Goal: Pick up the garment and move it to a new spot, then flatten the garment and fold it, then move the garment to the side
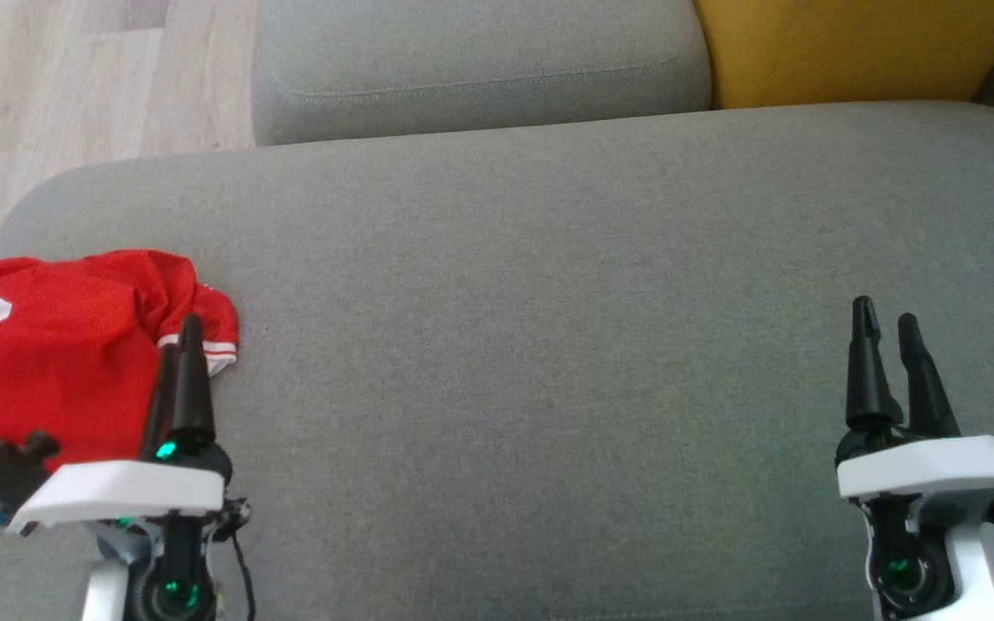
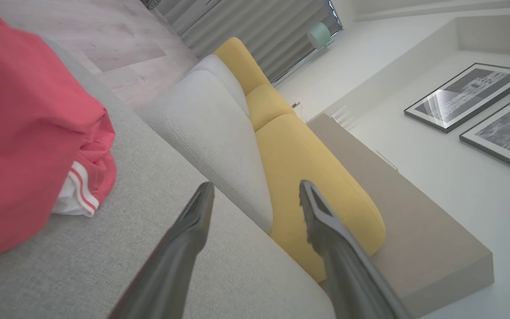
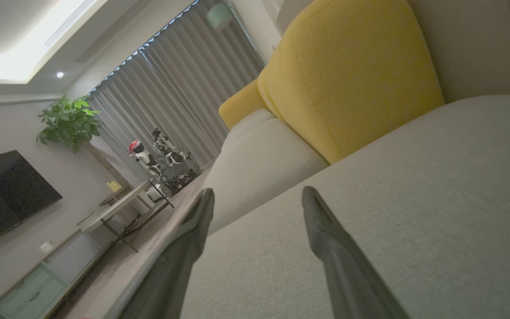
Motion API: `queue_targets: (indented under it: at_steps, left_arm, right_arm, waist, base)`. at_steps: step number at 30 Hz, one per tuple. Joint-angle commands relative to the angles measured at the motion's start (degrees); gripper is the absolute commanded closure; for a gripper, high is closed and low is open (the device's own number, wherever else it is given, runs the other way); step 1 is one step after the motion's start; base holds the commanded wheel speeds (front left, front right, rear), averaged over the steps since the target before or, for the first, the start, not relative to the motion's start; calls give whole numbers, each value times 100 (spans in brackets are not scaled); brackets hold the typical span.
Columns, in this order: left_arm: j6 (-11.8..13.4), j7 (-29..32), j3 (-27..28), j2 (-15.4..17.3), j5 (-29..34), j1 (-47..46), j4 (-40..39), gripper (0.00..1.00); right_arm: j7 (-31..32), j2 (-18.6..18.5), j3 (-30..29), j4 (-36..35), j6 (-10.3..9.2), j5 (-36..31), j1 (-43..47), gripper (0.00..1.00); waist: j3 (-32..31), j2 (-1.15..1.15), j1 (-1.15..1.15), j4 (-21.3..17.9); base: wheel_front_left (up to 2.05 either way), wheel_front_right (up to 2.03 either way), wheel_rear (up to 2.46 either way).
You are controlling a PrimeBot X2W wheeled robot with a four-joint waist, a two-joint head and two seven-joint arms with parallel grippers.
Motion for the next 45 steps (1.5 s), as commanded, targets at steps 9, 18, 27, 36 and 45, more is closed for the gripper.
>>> queue_targets:
  at_steps: [9,18,27,36,45]
  left_arm:
    - [133,-221,-268,90,1178,-207,-377,0]
    - [243,-372,-605,96,2429,-159,-298,0]
    - [463,-506,-889,160,3263,-96,-103,0]
    - [870,-657,-1239,343,4028,-144,-86,0]
    - [1075,-808,-1208,288,4124,-80,-311,0]
  right_arm:
    - [-222,-42,236,-218,-3,-1123,-129,0]
    - [-374,-43,327,-53,-3,-1750,-87,0]
    - [-509,-46,364,31,-3,-2231,-90,0]
    - [-661,-49,407,44,-3,-3030,-95,0]
    - [-813,-52,392,233,-4,-3110,-114,0]
  waist:
    - [14,0,0,-42]
    - [24,0,0,-50]
    - [17,0,0,-87]
    - [10,0,0,-155]
    - [-10,0,0,-200]
  base:
    - [0,0,0]
    - [0,0,0]
    - [0,0,0]
    - [0,0,0]
    - [0,0,0]
